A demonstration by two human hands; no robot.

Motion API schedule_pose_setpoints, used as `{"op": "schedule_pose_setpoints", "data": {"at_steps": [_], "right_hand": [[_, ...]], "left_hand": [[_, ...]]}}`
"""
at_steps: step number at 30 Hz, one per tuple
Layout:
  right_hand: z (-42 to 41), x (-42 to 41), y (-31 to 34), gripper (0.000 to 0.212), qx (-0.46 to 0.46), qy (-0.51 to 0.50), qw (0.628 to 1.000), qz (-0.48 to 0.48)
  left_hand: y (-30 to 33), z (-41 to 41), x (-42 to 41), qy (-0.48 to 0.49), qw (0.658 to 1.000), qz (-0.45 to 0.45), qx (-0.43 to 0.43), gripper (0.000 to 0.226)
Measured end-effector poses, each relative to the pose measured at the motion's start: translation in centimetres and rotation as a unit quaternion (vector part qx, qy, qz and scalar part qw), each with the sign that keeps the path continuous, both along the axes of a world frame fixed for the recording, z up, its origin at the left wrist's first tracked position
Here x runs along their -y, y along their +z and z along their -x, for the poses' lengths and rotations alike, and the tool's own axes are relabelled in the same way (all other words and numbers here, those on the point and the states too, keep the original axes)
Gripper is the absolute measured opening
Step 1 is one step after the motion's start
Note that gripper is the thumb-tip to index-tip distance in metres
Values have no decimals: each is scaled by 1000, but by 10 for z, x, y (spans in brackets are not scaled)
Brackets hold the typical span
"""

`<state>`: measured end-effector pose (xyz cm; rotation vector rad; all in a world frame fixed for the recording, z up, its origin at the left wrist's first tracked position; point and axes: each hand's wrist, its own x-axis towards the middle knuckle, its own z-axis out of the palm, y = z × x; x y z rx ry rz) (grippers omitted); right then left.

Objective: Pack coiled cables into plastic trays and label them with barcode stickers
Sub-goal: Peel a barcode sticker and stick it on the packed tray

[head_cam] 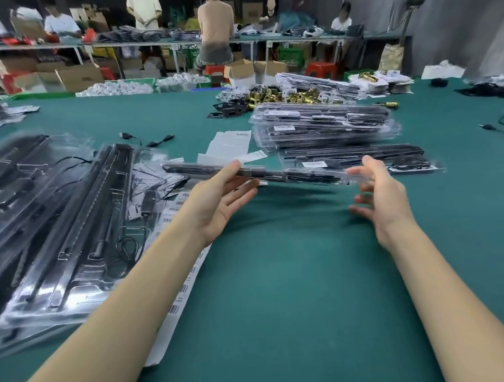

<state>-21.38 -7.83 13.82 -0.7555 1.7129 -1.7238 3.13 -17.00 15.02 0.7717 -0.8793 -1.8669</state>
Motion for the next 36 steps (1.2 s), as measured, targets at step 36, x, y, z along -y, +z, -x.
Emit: {"op": "schedule_pose_setpoints", "data": {"at_steps": [36], "right_hand": [[-30, 13, 5, 30, 183, 283, 941, -14]], "left_hand": [[10, -14, 3, -41, 998, -7, 42, 75]]}}
